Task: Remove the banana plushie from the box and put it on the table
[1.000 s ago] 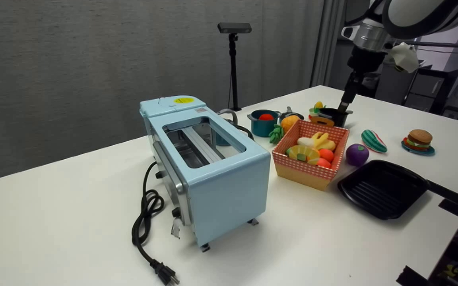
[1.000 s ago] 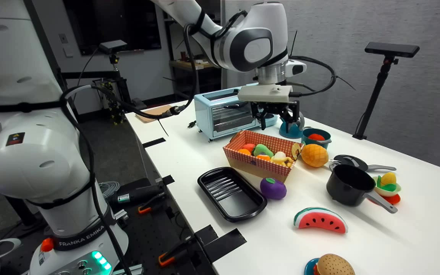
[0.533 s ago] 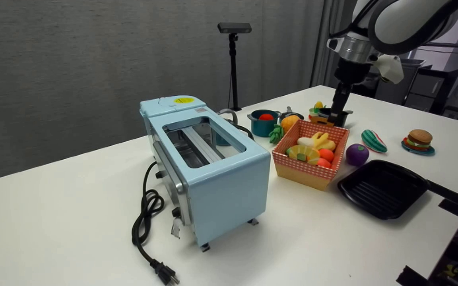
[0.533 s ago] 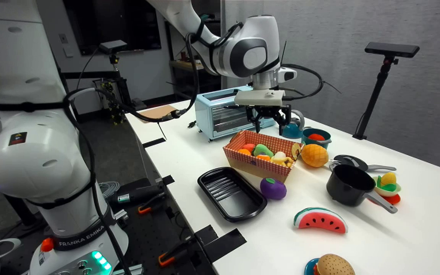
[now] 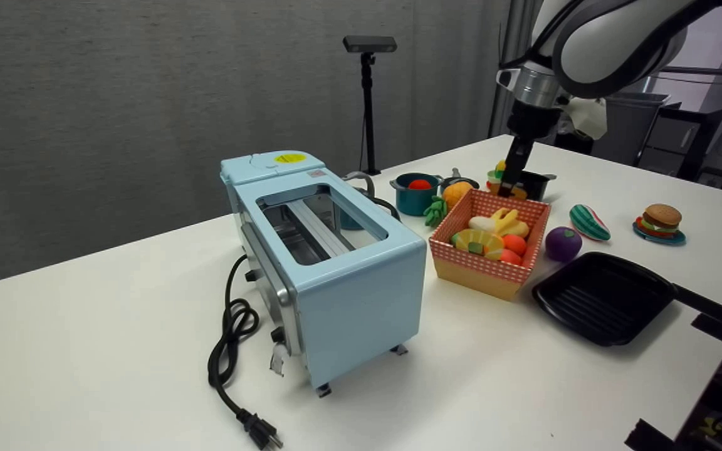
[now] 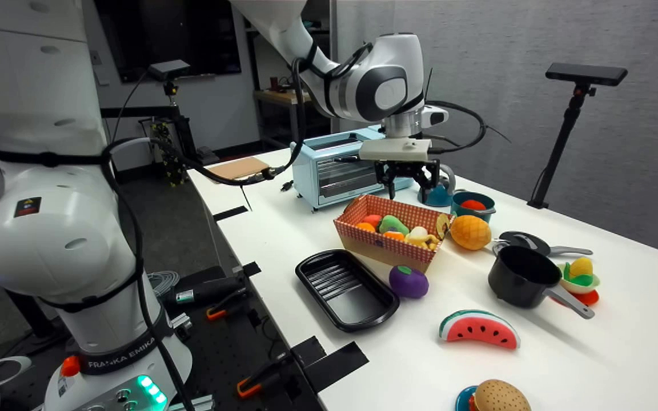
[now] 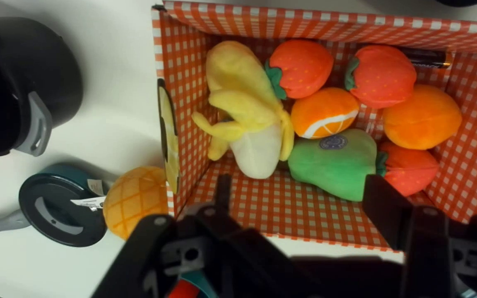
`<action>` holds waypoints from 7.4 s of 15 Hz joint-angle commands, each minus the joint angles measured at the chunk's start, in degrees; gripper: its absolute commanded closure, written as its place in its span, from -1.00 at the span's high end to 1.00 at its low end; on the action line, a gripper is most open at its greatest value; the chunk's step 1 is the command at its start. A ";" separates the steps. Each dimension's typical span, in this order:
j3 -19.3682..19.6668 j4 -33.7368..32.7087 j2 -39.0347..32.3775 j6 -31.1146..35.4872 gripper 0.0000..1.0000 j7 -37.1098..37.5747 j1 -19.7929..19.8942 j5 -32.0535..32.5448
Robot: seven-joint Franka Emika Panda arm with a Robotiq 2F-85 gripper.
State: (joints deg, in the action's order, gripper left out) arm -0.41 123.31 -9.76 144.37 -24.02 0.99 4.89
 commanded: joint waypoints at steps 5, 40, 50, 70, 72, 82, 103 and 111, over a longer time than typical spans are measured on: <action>-0.58 -1.62 -1.71 0.53 0.90 0.87 0.33 0.69; 0.01 -16.50 -21.90 0.76 0.71 3.93 0.85 2.25; -0.53 -15.94 -21.38 0.39 0.93 3.18 2.00 1.76; -1.78 -16.19 -21.03 1.00 -1.00 2.51 2.97 0.57; -1.84 -16.35 -20.89 0.87 -1.00 2.11 3.45 0.29; -3.48 -10.61 -14.83 5.49 -1.00 2.28 3.48 -0.20; -1.05 9.34 9.54 5.40 -1.00 -4.26 4.61 -15.85; 3.62 15.17 14.61 4.77 -1.00 -7.62 4.21 -18.39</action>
State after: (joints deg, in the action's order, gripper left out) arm 1.72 134.88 0.68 149.64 -28.68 5.37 -10.86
